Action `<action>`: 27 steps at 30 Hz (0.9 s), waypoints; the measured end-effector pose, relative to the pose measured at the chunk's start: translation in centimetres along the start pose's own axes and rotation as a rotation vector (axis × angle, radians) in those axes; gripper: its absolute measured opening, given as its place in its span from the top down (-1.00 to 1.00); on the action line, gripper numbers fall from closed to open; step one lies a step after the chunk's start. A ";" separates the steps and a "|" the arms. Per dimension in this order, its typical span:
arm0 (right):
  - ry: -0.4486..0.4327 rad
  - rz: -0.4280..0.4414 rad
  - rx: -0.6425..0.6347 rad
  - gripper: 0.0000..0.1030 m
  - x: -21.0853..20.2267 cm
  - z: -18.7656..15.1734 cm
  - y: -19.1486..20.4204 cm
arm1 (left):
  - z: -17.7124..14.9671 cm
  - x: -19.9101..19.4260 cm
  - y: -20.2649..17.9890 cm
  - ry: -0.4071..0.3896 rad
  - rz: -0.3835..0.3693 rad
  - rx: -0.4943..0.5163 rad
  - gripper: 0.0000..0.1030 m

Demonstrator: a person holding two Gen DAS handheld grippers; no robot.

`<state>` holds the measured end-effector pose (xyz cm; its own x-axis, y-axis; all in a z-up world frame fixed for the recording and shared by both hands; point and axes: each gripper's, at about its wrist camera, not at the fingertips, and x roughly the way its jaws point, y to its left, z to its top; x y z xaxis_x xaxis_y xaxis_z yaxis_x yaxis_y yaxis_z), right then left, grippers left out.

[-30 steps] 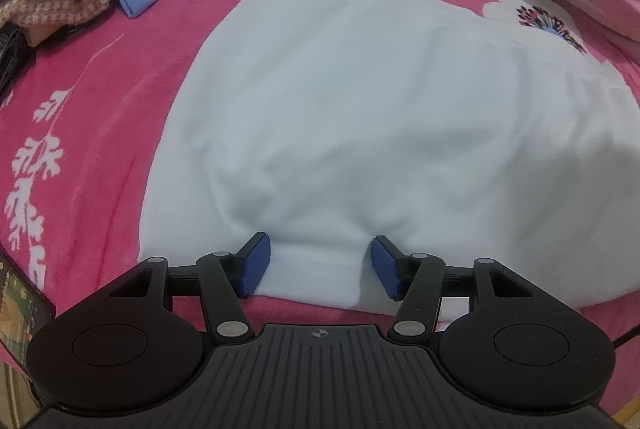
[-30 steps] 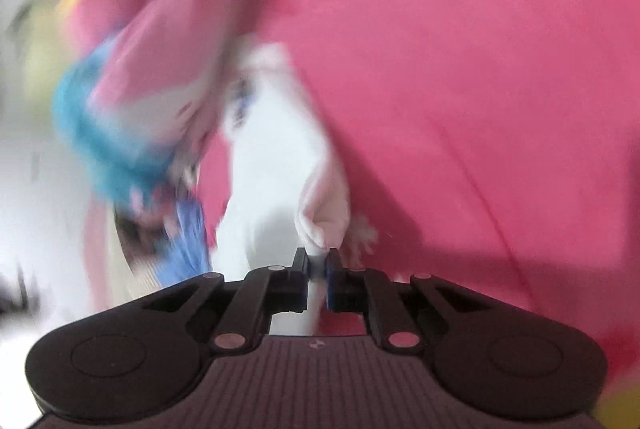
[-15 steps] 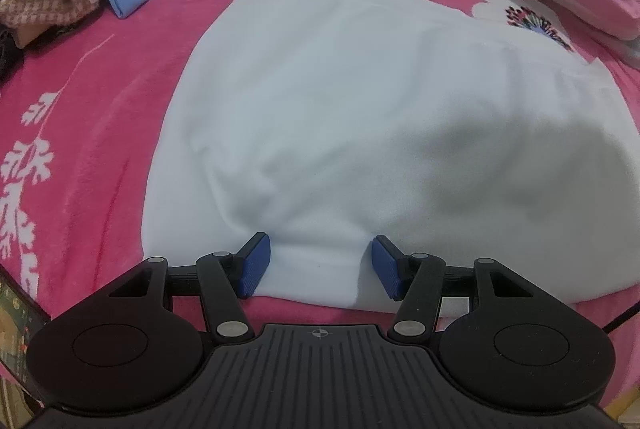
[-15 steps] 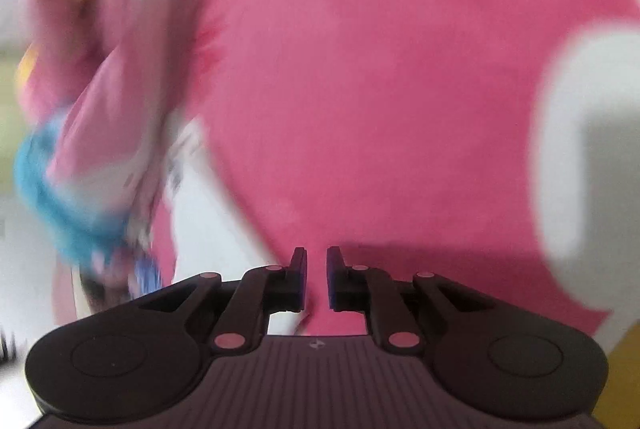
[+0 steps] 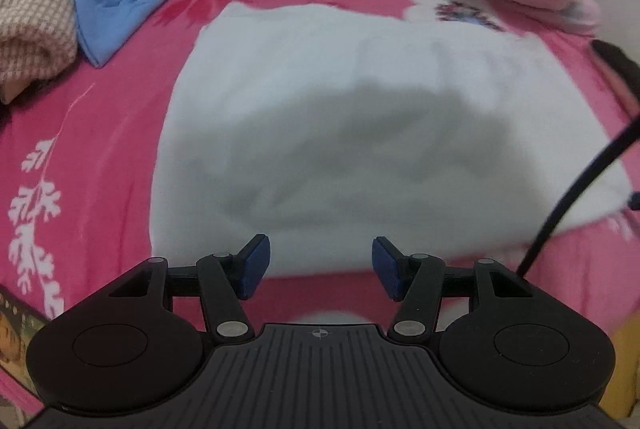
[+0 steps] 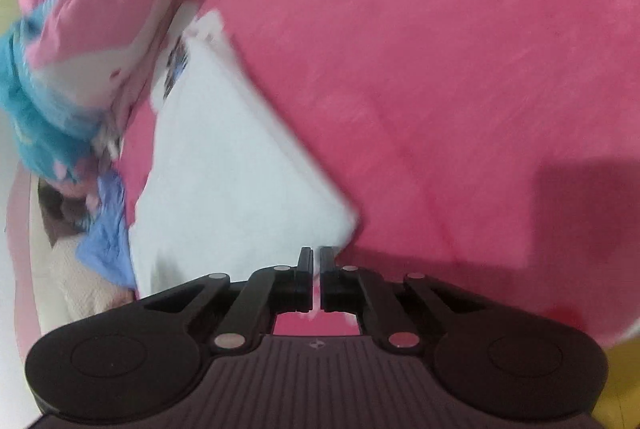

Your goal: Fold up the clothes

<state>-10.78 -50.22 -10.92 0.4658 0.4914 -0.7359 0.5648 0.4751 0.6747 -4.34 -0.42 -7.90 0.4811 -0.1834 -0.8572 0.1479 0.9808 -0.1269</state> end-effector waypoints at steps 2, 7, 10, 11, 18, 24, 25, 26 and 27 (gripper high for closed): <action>0.026 0.010 -0.034 0.96 0.5 -0.9 1.2 | -0.4 -0.5 0.6 -0.012 -0.007 -0.049 -0.06; 0.103 0.027 -0.108 0.96 3.8 -1.7 4.3 | -0.2 0.7 4.3 -0.036 0.049 -0.217 0.04; 0.134 -0.030 -0.139 0.96 5.2 -2.4 4.9 | -0.6 1.6 7.5 -0.028 0.048 -0.331 0.24; 0.134 -0.055 -0.141 0.96 5.5 -2.4 5.0 | -0.6 1.5 7.8 -0.030 0.037 -0.335 0.27; 0.096 -0.068 -0.177 0.96 3.7 -2.7 7.3 | -2.4 -0.4 8.9 -0.003 0.118 -0.315 0.26; 0.144 -0.037 -0.358 0.96 5.8 -4.4 11.5 | -1.2 -2.7 7.3 -0.096 0.076 -0.184 0.27; 0.155 -0.035 -0.382 0.96 6.5 -4.7 12.1 | -1.0 -2.5 7.1 -0.105 0.067 -0.168 0.27; 0.166 -0.033 -0.407 0.97 7.3 -5.1 12.8 | -0.8 -2.3 6.9 -0.112 0.057 -0.156 0.28; 0.177 -0.031 -0.431 0.97 8.0 -5.4 13.4 | -0.6 -1.9 6.7 -0.116 0.046 -0.145 0.29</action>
<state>-3.15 -35.98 -7.47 0.3091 0.5714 -0.7602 0.2247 0.7329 0.6422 -4.79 6.58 -7.48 0.5825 -0.1361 -0.8014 0.0011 0.9860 -0.1666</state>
